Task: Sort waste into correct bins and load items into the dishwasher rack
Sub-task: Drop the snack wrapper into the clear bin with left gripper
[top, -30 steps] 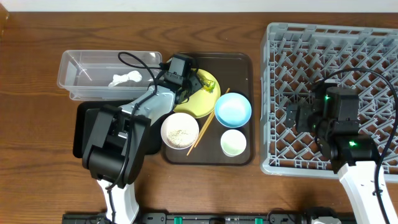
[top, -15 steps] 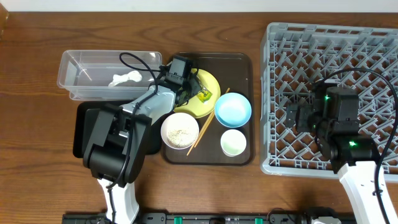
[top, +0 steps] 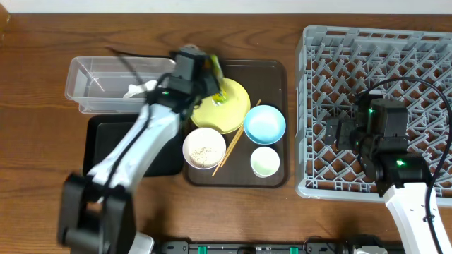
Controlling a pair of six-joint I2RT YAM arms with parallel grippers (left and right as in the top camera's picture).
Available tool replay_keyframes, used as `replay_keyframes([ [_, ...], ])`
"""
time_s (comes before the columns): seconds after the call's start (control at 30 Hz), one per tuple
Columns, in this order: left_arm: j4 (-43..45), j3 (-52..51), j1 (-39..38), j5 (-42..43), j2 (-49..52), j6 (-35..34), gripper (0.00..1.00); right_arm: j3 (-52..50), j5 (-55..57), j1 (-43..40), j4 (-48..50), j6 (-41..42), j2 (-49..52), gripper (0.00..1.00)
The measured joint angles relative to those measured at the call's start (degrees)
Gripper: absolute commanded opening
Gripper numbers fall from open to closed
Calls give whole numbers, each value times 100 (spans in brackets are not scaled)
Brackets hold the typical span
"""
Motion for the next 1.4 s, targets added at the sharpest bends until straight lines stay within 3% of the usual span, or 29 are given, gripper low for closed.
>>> replay_keyframes([
  [0.33, -232, 0, 1314, -437, -13, -413, 7, 0, 28, 0, 0, 2, 0, 99],
  [0.43, -232, 0, 1534, -461, 79, -599, 17, 0, 28, 0, 0, 2, 0, 99],
  [0.5, -236, 0, 1589, -470, 146, -660, 36, 0, 28, 0, 0, 2, 0, 99],
  [0.53, -238, 0, 1596, -470, 173, -682, 40, 0, 31, 0, -2, 2, 0, 99],
  [0.67, -251, 0, 1596, -466, 195, -664, 41, 0, 35, 0, -7, 0, 0, 99],
  [0.83, -577, 0, 1572, -249, -22, -155, 41, 0, 39, 0, -44, 2, 0, 99],
  [1.17, -2503, 4, 452, 79, -675, 1045, 42, 4, 42, 0, -42, 0, 0, 99],
  [1.4, -2686, -7, -608, 153, -374, 1215, 42, 4, 42, 0, -42, 2, 0, 99],
])
